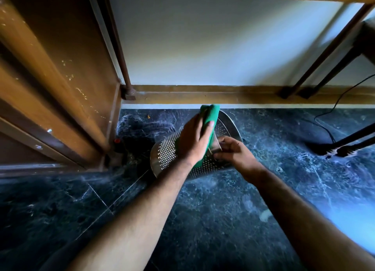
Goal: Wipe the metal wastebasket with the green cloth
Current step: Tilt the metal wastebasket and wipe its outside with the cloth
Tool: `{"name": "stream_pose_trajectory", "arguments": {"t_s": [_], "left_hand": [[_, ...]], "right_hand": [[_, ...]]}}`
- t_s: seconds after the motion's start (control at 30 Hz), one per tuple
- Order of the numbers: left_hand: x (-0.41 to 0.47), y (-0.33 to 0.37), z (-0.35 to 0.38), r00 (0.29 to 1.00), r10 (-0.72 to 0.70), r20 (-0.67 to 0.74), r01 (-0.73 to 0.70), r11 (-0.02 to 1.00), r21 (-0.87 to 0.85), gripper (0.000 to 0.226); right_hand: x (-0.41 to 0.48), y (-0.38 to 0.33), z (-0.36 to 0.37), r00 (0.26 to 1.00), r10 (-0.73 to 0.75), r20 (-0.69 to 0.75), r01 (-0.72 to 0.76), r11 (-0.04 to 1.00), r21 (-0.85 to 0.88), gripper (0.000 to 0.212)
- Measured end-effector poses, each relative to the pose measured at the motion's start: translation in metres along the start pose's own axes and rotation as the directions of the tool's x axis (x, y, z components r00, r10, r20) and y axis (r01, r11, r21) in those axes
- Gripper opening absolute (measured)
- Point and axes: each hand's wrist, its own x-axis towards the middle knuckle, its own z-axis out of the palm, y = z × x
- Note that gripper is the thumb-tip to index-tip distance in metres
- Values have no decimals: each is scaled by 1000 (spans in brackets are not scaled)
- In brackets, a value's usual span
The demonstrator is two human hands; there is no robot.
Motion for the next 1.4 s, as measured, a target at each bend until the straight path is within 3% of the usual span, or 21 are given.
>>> {"name": "stream_pose_trajectory", "arguments": {"t_s": [0.17,0.27,0.4,0.5,0.6,0.67,0.73,0.83,0.9,0.97,1.03,1.07,1.13,1.23,1.3,1.4], "left_hand": [[-53,-80,-1,989,-146,15,141,971,193,63],[-41,-108,-10,936,-352,11,344,920,190,60],[2,-71,-22,815,-560,150,530,825,197,64],[30,-20,-15,838,-500,219,507,862,29,65],[39,13,-7,927,-304,219,331,939,-98,54],[25,11,0,960,-174,220,206,969,-135,51],[-3,-7,3,977,-95,190,117,987,-107,49],[-38,-59,2,987,-152,50,150,987,50,48],[-35,-86,-7,950,-312,14,306,941,143,51],[-17,-96,-14,831,-538,140,519,841,151,56],[2,-85,-21,721,-618,313,621,777,105,71],[9,-74,-21,704,-606,369,633,772,59,81],[22,-49,-14,752,-522,403,586,809,-44,86],[27,-9,-5,871,-369,325,430,892,-139,59],[16,-2,-1,927,-252,278,297,946,-133,48],[-24,-27,2,962,-77,264,101,992,-75,52]], "right_hand": [[11,-11,7,925,84,-372,-52,994,94,10],[11,-6,7,931,125,-344,-80,987,141,11],[2,-3,13,987,57,-149,-50,998,50,11],[-2,-2,10,1000,2,-19,-2,1000,8,17],[0,-4,-1,1000,3,29,1,993,-116,19],[5,-7,-5,999,19,-45,-24,994,-111,26],[13,-9,-7,978,6,-210,-21,997,-71,23],[15,-14,-6,928,90,-362,-63,994,86,15],[12,-11,-7,943,104,-315,-65,989,129,12],[7,-9,-6,971,56,-231,-38,996,82,11],[4,-7,-4,992,17,-128,-10,999,50,12],[3,-6,-4,997,7,-78,-4,999,49,14],[-1,-7,-7,1000,-1,4,1,1000,4,17],[-2,-10,-19,996,21,82,-14,996,-89,22],[3,-12,-17,999,34,4,-33,992,-125,19],[10,-18,-4,958,33,-284,-67,992,-111,4]]}}
